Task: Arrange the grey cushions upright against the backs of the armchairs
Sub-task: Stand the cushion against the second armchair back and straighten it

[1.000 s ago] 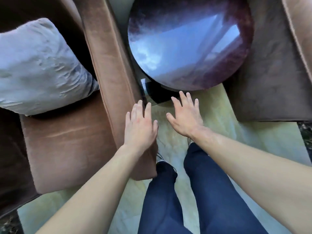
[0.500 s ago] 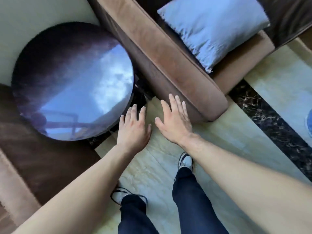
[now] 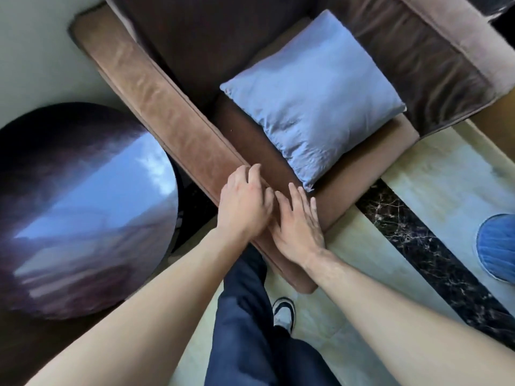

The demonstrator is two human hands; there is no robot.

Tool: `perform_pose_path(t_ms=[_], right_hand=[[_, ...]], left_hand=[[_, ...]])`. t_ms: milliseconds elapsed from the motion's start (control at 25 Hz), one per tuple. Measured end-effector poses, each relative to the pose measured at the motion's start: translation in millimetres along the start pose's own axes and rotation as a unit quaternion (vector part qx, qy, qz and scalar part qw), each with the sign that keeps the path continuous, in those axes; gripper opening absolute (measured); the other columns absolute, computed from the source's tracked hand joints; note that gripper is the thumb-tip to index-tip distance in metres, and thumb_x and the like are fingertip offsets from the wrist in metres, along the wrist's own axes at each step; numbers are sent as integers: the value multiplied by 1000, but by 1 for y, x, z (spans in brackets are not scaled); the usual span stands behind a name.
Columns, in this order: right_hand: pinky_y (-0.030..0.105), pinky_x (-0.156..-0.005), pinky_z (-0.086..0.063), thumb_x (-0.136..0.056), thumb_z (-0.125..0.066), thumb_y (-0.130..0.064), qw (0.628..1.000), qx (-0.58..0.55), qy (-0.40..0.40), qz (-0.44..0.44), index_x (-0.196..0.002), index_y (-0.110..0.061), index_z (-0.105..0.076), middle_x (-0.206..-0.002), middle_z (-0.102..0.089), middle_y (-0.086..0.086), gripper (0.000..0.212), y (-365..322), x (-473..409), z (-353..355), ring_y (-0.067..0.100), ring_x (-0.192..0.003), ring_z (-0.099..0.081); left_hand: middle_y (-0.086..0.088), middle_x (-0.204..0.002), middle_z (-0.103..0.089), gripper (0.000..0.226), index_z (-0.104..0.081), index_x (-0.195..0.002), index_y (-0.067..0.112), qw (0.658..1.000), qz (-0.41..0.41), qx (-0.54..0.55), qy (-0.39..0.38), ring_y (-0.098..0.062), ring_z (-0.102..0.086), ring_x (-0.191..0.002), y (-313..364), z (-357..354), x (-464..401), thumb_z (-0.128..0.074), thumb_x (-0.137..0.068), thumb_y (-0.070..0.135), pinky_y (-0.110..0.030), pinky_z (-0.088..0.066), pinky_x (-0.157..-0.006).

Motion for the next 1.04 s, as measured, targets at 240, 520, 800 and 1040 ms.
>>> perform_pose_path(t_ms=[240,520,800,1040], right_hand=[[52,-126,-7,-99,-54,-36,994,13,-14,-107,-154,-13,-35,-167,-16,19,63,36,-120,41,35,-155,-11],[53,-126,-7,-97,-56,-31,997,42,47,-32,-151,-9,-39,-165,-18,22,61,60,-260,113,37,-155,-9],[53,-124,-6,-101,-46,-45,981,-70,97,-149,-157,-17,-28,-165,-20,15,65,175,-398,166,33,-155,-12],[43,-112,-35,-93,-27,-66,922,-200,-18,-330,-140,-9,-54,-145,-55,18,78,274,-465,167,36,-133,-51]], left_hand=[[-22,-128,-60,59,-49,-144,1,998,22,61,-22,-42,-56,-119,-8,-8,-133,-48,-91,28,-47,-46,-104],[-23,-138,-54,61,-36,-151,3,982,120,118,-87,-43,-52,-127,-29,-41,-204,-52,-99,31,-48,-44,-107],[3,-135,-63,62,-53,-135,19,832,355,423,42,-16,-58,-127,-56,-77,-254,-61,-90,61,-35,-42,-111],[11,-126,-72,86,-62,-135,27,700,431,556,122,-13,-69,-116,-50,-107,-278,-66,-69,83,-44,-50,-109]])
Point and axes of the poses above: each hand's wrist, its own x-axis away from the middle knuckle, its own z-axis out of the back of the hand, y = z × x, the point moved 10 cm from there along -x, towards the middle knuckle
